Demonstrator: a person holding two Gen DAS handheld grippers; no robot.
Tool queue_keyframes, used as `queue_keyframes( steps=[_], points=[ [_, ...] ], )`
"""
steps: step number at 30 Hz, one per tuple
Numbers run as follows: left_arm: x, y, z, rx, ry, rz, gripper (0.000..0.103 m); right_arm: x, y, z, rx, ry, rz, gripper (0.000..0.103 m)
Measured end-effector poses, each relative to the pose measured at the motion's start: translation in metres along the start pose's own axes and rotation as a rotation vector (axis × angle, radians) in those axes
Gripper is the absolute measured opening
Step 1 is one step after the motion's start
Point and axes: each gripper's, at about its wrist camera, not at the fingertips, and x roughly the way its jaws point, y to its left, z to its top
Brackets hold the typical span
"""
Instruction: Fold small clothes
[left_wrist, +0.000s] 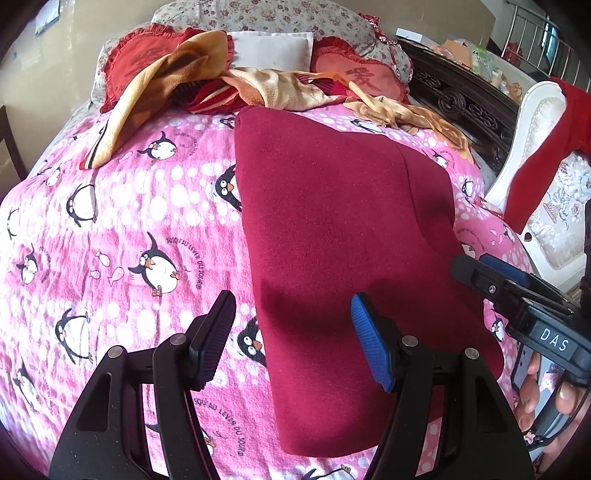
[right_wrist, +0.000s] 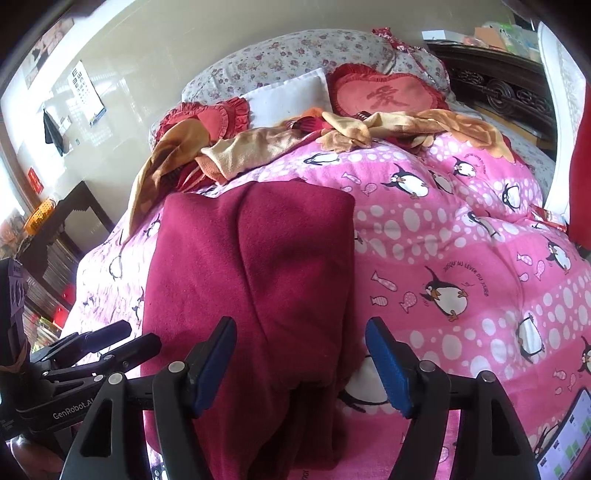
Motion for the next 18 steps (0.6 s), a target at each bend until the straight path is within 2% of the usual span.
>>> queue_keyframes(
  steps=[14,18],
  points=[
    [0.009,0.007,0.005,-0.025,0.012,-0.033,0.065,0.018,-0.002,0.005,-0.009,0.044,-0.010,0.070],
    [0.014,0.006,0.007,-0.020,0.015,-0.052,0.065,0.023,-0.007,0.005,-0.005,0.048,-0.001,0.076]
  ],
)
